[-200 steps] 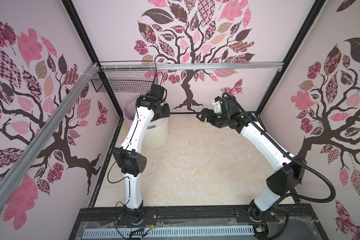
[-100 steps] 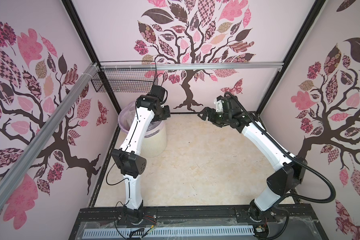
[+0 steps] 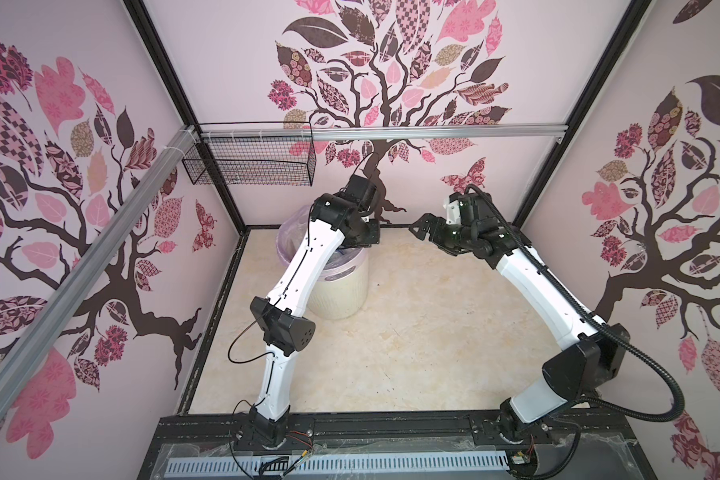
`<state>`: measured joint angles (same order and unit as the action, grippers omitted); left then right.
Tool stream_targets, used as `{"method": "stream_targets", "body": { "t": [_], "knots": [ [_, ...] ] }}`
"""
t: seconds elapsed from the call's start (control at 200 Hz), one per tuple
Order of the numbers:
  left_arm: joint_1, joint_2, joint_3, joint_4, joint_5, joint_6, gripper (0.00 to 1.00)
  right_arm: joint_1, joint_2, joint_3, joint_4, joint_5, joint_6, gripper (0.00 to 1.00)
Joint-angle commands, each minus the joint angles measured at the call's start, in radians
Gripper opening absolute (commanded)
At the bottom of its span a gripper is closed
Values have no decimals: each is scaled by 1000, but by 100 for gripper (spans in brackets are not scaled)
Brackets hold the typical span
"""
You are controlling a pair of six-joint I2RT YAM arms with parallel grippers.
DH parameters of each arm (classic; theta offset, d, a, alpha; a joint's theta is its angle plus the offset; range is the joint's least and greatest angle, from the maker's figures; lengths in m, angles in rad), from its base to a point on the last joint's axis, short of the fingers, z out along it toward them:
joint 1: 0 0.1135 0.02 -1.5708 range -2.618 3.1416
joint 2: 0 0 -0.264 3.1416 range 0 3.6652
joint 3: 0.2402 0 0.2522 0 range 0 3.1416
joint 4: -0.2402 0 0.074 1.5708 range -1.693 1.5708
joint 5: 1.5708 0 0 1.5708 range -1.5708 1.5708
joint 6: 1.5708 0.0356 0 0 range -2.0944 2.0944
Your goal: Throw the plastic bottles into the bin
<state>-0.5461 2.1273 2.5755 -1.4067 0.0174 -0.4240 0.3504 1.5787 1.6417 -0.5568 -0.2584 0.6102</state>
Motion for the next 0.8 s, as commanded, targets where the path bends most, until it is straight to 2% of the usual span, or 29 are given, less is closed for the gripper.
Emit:
{"method": "stream_targets", "body": {
  "t": [0.0, 0.265, 0.52, 0.625, 0.69, 0.795],
  "knots": [
    [-61, 18, 2, 213, 182, -89, 0, -30, -63, -25, -24, 17, 15, 100],
    [-135, 92, 3, 382, 225, -116, 0, -132, -144, -111, -28, 46, 32, 100],
    [-163, 155, -19, 450, 218, -129, 2, -146, -124, -83, -72, 60, 17, 100],
    [-161, 154, -16, 446, 203, -119, 15, -146, -112, -70, -82, 61, 15, 100],
    [-153, 146, -3, 419, 176, -140, 38, -146, -102, -57, -90, 60, 10, 99],
    [-136, 115, -23, 413, 179, -142, 53, -146, -84, -38, -104, 63, 8, 100]
  ]
}}
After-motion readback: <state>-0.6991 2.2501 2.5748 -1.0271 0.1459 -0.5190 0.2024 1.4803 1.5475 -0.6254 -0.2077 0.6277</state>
